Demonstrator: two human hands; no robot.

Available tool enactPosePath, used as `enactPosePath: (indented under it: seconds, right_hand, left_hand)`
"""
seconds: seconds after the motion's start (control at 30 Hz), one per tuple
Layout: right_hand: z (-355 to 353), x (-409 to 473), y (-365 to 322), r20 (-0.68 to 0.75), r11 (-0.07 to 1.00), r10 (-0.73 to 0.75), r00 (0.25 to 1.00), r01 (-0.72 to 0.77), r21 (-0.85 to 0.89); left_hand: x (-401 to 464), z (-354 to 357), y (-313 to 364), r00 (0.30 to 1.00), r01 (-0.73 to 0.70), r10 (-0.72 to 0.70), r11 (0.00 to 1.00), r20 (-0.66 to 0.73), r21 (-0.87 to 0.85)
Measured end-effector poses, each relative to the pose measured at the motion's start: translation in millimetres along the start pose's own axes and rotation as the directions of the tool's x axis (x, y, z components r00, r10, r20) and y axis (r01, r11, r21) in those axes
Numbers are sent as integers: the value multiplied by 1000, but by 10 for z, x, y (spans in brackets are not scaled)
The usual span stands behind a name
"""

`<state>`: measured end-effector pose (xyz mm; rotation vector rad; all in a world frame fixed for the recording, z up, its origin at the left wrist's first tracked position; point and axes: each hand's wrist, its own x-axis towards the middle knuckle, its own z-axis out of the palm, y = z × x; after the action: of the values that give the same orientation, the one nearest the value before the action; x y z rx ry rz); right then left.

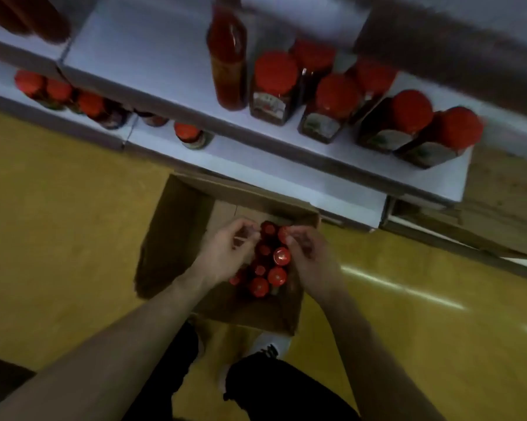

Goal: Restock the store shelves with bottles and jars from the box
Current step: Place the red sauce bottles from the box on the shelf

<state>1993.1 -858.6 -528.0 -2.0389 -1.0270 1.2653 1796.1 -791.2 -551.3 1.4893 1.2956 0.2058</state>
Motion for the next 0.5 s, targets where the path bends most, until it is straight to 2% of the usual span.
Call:
enactPosePath:
  seconds: [0.13, 0.27, 0.4, 0.5]
  right_hand:
    - [527, 642, 727, -2, 998, 10, 1000, -10, -56]
    - [996, 1146, 1238, 4, 995, 71, 997, -71, -76]
    - [1304, 1440, 1545, -5, 972, 138, 990, -136, -193]
    - [1432, 1594, 1684, -35, 963, 120, 992, -125, -239]
  left_hand:
    - [508, 480, -821, 999, -39, 39, 999, 30, 0]
    - [968, 885, -1586, 980, -57, 35, 993, 194, 107]
    - [1212, 1125, -1987, 942, -187, 128, 968, 311, 167]
    - [1346, 1205, -2188, 929, -257, 174, 938, 327, 234]
